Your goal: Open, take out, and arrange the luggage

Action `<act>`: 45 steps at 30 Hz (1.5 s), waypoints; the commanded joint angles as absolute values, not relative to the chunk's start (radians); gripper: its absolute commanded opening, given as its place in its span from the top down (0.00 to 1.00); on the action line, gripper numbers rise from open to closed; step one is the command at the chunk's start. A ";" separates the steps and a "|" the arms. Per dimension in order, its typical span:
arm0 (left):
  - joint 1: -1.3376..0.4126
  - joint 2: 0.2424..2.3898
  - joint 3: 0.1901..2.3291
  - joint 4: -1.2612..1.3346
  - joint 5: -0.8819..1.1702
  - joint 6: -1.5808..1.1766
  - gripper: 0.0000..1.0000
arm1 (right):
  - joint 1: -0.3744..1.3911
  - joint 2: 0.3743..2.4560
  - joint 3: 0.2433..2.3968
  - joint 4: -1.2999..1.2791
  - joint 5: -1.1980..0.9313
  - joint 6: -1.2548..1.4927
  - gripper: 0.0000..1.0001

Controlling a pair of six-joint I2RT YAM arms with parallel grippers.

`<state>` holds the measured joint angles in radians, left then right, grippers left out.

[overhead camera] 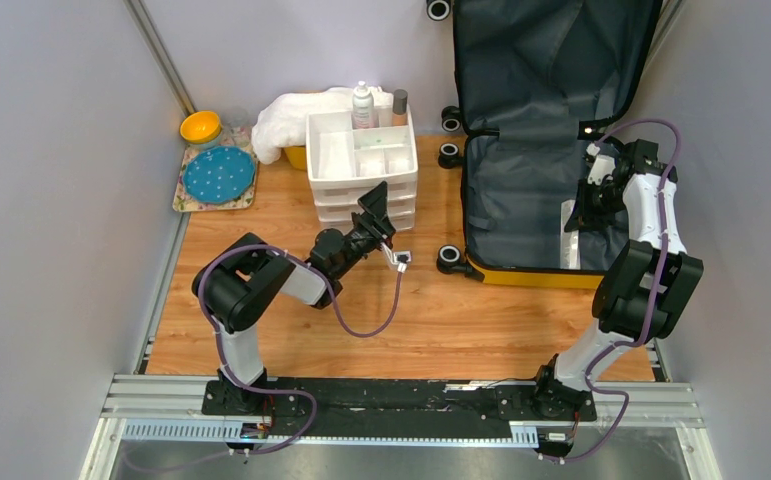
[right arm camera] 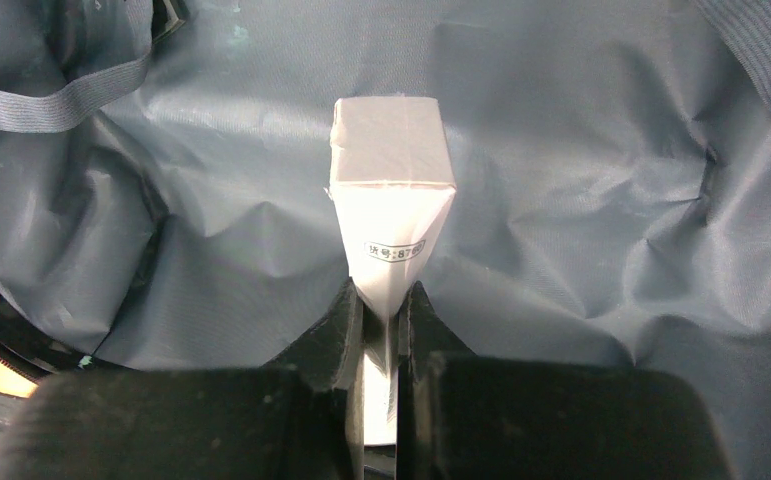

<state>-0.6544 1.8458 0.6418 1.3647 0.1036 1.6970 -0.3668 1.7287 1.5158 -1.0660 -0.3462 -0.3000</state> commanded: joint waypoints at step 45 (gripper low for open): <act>-0.669 1.706 0.569 1.671 0.172 1.884 0.20 | -0.360 1.701 1.509 -1.092 -0.364 -0.310 1.00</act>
